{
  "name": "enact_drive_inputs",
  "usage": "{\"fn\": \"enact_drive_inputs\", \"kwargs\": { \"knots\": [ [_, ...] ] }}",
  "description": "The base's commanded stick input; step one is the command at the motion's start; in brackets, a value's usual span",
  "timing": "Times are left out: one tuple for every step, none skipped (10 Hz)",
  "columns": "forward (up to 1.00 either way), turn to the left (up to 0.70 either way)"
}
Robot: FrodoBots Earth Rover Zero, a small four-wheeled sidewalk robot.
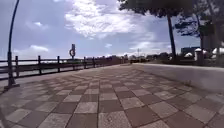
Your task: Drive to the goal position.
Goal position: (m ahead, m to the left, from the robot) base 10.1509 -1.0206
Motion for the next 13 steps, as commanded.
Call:
{"fn": "enact_drive_inputs", "kwargs": {
  "knots": [
    [0.00, 0.00],
    [0.00, 0.00],
    [0.00, 0.00],
    [0.00, 0.00],
    [0.17, 0.00],
    [0.40, 0.00],
    [0.45, 0.00],
    [0.45, 0.00],
    [0.45, 0.00],
    [0.45, 0.00],
    [0.45, 0.00],
    [0.45, 0.05],
    [0.45, 0.21]
  ]
}}
